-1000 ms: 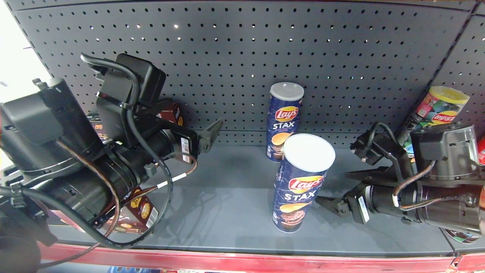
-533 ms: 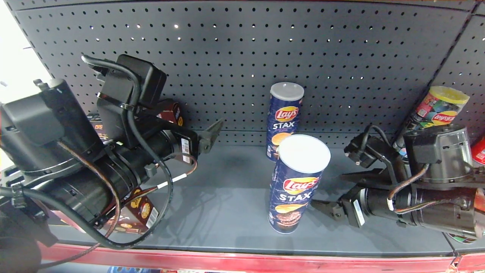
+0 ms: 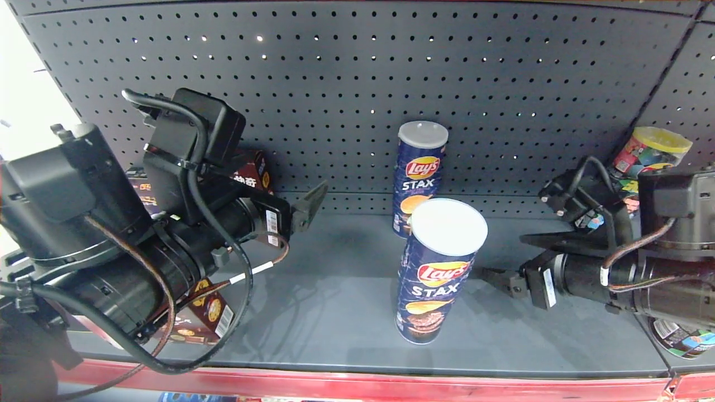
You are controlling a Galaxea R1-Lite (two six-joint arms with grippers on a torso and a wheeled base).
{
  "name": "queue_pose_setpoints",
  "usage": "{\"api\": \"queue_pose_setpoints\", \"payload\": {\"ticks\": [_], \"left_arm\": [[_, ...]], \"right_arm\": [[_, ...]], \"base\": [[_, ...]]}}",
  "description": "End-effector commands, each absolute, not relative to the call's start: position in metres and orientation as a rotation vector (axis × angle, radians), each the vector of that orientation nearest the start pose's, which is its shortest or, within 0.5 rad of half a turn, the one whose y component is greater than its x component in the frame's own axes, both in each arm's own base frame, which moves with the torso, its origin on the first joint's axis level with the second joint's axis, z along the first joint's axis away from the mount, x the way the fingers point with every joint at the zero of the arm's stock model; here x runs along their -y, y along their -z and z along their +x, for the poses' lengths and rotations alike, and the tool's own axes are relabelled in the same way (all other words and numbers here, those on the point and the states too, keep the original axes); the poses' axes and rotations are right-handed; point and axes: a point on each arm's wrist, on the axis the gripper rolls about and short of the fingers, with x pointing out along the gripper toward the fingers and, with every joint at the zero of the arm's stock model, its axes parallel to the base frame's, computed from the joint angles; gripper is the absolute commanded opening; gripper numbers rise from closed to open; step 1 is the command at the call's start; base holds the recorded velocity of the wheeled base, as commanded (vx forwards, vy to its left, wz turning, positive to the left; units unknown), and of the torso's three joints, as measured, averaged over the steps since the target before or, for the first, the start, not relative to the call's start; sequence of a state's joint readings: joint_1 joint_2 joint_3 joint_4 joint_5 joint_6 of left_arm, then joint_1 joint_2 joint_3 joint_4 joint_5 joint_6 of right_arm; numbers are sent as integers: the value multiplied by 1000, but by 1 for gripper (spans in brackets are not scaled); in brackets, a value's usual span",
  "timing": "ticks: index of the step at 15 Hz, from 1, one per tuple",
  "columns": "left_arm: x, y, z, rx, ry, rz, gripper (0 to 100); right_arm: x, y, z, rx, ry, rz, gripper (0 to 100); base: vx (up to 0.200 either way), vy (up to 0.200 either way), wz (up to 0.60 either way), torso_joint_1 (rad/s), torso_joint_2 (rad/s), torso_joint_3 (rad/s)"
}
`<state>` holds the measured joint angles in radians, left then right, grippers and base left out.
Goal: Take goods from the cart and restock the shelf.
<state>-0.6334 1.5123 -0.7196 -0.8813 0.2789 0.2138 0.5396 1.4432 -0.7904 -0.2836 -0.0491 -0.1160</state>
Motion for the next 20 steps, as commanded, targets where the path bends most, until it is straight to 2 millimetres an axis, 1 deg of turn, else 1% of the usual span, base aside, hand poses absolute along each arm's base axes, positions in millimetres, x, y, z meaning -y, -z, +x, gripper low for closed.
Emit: {"api": "queue_pose_setpoints", "payload": {"ticks": [1,2,3,5,7,9,10,12,13,15,16,18,20], "left_arm": [[141,-247,203,148,337,158,100],[141,-247,203,148,337,158,100],[132,-256,192,182,328,152,100],[122,-264,178,226,317,159,100],[109,-270,160,263,303,144,100],[98,-271,146,289,296,157,100],[91,-269,136,299,295,153,100],[81,-263,122,307,293,152,100],[74,-259,113,314,291,150,100],[66,-255,101,329,286,142,100],[60,-251,94,335,280,140,100],[45,-234,74,341,253,150,100],[33,-215,59,328,224,156,100]], "right_arm": [[-105,-246,192,-202,-470,-179,100],[-105,-246,192,-202,-470,-179,100],[-90,-263,174,-123,-443,-157,100],[-74,-281,153,-30,-411,-130,100],[-56,-295,129,63,-356,-108,100],[-46,-299,103,126,-353,-93,100],[-39,-297,88,156,-353,-85,100],[-29,-289,66,192,-361,-80,100],[-23,-284,52,222,-360,-72,100],[-15,-274,36,251,-358,-63,100],[-11,-266,27,262,-356,-60,100],[-4,-239,12,262,-356,-60,100],[0,-216,4,248,-357,-64,100]], "base": [[0,0,0,0,0,0],[0,0,0,0,0,0],[0,0,0,0,0,0],[0,0,0,0,0,0],[0,0,0,0,0,0],[0,0,0,0,0,0],[0,0,0,0,0,0],[0,0,0,0,0,0],[0,0,0,0,0,0],[0,0,0,0,0,0],[0,0,0,0,0,0],[0,0,0,0,0,0],[0,0,0,0,0,0]]}}
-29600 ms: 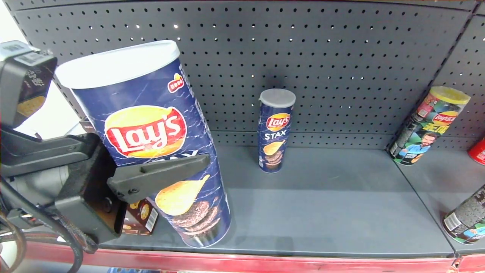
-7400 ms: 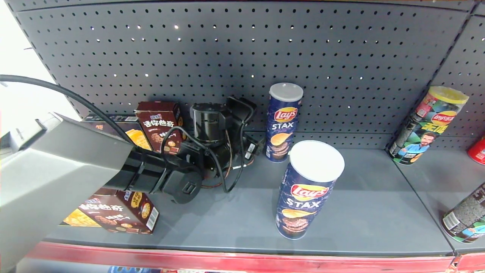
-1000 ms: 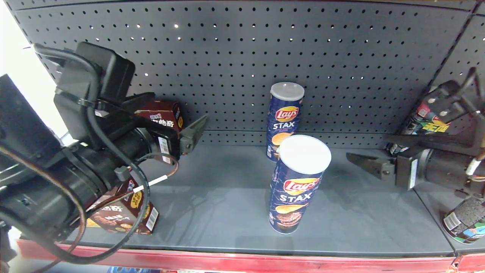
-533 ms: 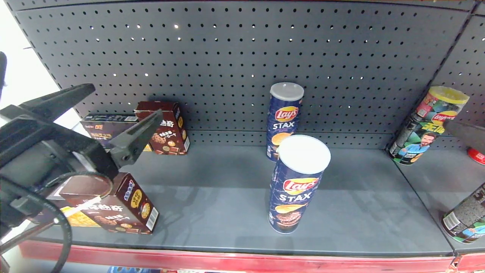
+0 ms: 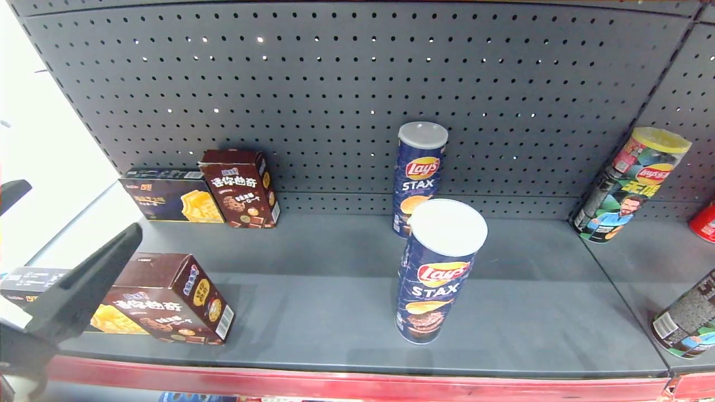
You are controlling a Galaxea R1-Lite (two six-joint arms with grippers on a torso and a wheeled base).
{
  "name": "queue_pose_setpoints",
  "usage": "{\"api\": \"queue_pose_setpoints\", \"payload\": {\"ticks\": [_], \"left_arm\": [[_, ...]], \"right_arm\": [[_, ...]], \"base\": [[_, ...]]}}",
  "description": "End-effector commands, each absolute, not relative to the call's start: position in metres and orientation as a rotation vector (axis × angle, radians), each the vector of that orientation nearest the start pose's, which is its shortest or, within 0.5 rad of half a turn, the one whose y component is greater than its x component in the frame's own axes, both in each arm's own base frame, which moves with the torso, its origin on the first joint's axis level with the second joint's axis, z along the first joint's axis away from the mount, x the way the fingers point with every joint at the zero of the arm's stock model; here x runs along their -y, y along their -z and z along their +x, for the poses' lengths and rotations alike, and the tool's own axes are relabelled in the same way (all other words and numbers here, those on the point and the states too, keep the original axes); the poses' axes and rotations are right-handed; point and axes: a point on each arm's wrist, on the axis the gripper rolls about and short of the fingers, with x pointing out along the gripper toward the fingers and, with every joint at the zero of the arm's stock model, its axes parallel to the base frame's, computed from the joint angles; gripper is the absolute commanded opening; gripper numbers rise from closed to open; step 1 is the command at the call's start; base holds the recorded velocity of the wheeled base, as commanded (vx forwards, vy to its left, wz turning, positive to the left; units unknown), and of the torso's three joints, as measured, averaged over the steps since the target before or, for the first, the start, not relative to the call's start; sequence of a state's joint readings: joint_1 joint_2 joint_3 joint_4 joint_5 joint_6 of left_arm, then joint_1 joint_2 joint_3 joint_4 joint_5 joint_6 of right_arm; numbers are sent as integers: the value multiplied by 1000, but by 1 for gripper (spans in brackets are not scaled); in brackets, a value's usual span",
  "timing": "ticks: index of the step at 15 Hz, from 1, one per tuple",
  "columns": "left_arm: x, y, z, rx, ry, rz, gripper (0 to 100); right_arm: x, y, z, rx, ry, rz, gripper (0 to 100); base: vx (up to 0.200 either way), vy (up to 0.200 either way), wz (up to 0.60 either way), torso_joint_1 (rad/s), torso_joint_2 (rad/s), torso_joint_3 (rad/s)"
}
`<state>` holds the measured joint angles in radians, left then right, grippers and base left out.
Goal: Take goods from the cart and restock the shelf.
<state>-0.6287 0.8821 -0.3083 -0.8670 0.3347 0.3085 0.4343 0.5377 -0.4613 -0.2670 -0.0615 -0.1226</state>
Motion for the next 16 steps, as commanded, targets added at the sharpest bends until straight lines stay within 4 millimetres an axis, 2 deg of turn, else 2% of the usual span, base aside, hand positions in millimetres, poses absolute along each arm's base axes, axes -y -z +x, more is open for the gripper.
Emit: {"api": "queue_pose_setpoints", "payload": {"ticks": [1,6,9,12,13,14,15,16], "left_arm": [[29,-206,54,323,213,159,100],[8,-166,24,267,221,245,100],[-12,-134,-3,192,238,285,100],[-24,-103,-20,136,241,316,100],[-24,-91,-20,70,244,350,100],[-24,-91,-20,67,245,352,100],[-23,-87,-20,31,225,341,100],[-23,-87,-21,29,219,329,100]], "right_arm": [[1,-207,2,242,-357,-65,100],[5,-156,-8,203,-366,-76,100],[6,-123,-11,177,-368,-83,100],[6,-110,-10,147,-372,-90,100],[5,-103,-9,103,-379,-100,100],[5,-102,-9,100,-381,-101,100],[6,-86,-12,-12,-404,-128,100],[8,-84,-14,-25,-395,-128,100]], "base": [[0,0,0,0,0,0],[0,0,0,0,0,0],[0,0,0,0,0,0],[0,0,0,0,0,0],[0,0,0,0,0,0],[0,0,0,0,0,0],[0,0,0,0,0,0],[0,0,0,0,0,0]]}}
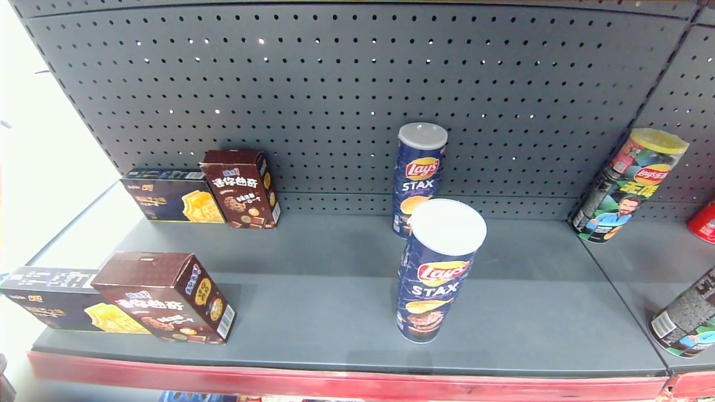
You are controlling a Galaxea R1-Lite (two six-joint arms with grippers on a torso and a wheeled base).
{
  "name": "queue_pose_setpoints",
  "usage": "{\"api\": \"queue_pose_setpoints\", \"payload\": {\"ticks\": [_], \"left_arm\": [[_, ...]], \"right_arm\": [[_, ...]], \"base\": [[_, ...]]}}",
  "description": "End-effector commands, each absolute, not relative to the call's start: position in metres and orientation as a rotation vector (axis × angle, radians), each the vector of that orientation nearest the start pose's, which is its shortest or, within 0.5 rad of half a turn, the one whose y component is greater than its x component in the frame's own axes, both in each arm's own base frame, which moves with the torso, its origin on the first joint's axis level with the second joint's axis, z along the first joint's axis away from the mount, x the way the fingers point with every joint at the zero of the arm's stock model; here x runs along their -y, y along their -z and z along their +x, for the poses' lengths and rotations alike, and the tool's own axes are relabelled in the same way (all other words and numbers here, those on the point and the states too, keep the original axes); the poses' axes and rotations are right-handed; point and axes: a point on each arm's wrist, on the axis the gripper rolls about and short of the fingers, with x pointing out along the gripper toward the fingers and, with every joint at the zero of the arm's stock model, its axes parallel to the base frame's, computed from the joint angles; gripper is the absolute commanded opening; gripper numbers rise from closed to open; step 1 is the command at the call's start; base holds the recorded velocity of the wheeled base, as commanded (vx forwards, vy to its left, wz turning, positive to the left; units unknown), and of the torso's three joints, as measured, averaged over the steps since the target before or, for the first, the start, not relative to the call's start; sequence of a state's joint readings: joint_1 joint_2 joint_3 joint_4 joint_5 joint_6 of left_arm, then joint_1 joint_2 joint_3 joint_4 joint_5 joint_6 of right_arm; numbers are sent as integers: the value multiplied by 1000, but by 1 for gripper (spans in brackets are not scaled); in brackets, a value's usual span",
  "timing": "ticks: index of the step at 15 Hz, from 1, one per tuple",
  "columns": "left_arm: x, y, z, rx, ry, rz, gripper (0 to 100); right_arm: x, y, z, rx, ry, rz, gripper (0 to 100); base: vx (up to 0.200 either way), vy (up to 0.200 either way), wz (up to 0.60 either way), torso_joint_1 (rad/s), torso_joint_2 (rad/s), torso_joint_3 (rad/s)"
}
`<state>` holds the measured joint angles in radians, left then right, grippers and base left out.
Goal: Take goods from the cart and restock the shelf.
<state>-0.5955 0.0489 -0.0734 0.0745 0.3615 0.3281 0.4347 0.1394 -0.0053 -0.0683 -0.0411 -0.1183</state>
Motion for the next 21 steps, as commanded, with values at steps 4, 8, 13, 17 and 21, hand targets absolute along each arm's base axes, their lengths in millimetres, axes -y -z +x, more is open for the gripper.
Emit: {"api": "queue_pose_setpoints", "payload": {"ticks": [4,8,13,17,21], "left_arm": [[-22,-86,-22,14,154,298,100],[-20,-86,-23,4,87,298,100],[-20,-86,-24,1,65,298,100],[-19,-86,-24,-1,50,295,100],[-19,-86,-24,-3,50,295,100]], "right_arm": [[4,-85,-4,-204,-210,-56,100],[6,-83,-16,-64,28,-7,100],[5,-84,-6,-189,180,-16,100],[5,-82,-22,13,261,11,100],[-1,-76,-21,-21,-40,-12,100]], "base": [[0,0,0,0,0,0],[0,0,0,0,0,0],[0,0,0,0,0,0],[0,0,0,0,0,0],[0,0,0,0,0,0]]}}
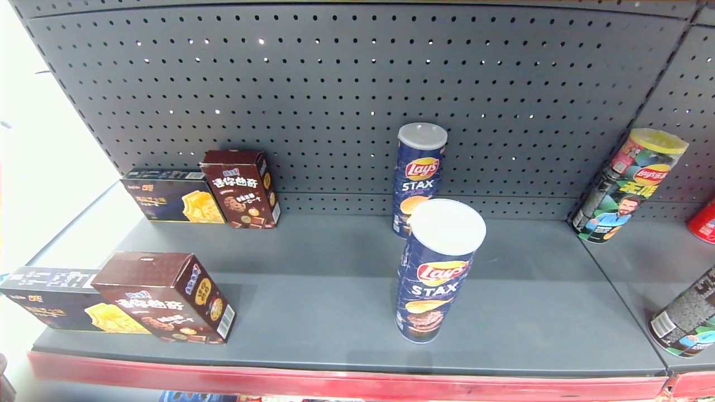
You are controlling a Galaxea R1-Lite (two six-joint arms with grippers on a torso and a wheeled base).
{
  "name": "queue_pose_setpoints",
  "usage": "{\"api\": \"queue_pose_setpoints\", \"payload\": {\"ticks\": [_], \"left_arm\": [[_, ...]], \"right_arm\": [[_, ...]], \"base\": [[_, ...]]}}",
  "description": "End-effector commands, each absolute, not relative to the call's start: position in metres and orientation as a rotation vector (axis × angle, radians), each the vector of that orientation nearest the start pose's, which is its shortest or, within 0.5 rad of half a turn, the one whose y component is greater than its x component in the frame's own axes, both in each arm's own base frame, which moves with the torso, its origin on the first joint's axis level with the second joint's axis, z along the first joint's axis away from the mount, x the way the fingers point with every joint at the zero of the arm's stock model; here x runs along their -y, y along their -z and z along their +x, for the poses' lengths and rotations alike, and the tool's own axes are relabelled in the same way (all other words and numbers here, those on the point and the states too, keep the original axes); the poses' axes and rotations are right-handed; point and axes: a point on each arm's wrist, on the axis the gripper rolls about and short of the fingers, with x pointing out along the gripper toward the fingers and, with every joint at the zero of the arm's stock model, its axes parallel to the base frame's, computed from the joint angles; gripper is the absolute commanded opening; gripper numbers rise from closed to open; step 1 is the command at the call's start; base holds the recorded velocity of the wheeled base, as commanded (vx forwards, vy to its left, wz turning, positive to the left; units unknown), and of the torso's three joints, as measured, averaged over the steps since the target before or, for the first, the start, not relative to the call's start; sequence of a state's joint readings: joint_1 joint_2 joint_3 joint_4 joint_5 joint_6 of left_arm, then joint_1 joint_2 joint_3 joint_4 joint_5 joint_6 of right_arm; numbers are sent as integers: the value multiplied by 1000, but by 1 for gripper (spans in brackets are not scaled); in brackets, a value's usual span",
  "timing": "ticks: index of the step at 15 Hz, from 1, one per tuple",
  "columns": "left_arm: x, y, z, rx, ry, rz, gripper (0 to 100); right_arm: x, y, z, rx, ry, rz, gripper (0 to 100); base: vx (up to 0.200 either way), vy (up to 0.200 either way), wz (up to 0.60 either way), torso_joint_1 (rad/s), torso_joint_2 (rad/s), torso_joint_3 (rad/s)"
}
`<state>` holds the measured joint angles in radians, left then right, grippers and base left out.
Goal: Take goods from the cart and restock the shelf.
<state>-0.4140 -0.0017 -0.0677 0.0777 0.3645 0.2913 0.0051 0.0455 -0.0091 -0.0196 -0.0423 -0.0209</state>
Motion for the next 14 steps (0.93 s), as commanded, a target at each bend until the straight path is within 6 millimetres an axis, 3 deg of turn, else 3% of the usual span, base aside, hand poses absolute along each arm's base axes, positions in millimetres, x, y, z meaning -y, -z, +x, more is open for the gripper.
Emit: {"api": "queue_pose_setpoints", "payload": {"ticks": [1,3,6,8,11,14], "left_arm": [[-19,-86,-24,-2,48,293,100],[-19,-86,-24,-5,32,294,100],[-10,-90,-13,-206,-165,341,100],[-9,-90,-15,-185,-192,323,100],[-12,-86,-19,-112,-338,135,100],[-9,-85,-18,-98,-225,88,100]], "right_arm": [[0,-76,-22,-17,5,3,100],[0,-76,-22,-18,-5,5,100],[0,-76,-22,-17,-6,3,100],[0,-76,-22,-17,-5,3,100],[0,-76,-22,-17,-5,3,100],[0,-76,-22,-17,-5,3,100]], "base": [[0,0,0,0,0,0],[0,0,0,0,0,0],[0,0,0,0,0,0],[0,0,0,0,0,0],[0,0,0,0,0,0],[0,0,0,0,0,0]]}}
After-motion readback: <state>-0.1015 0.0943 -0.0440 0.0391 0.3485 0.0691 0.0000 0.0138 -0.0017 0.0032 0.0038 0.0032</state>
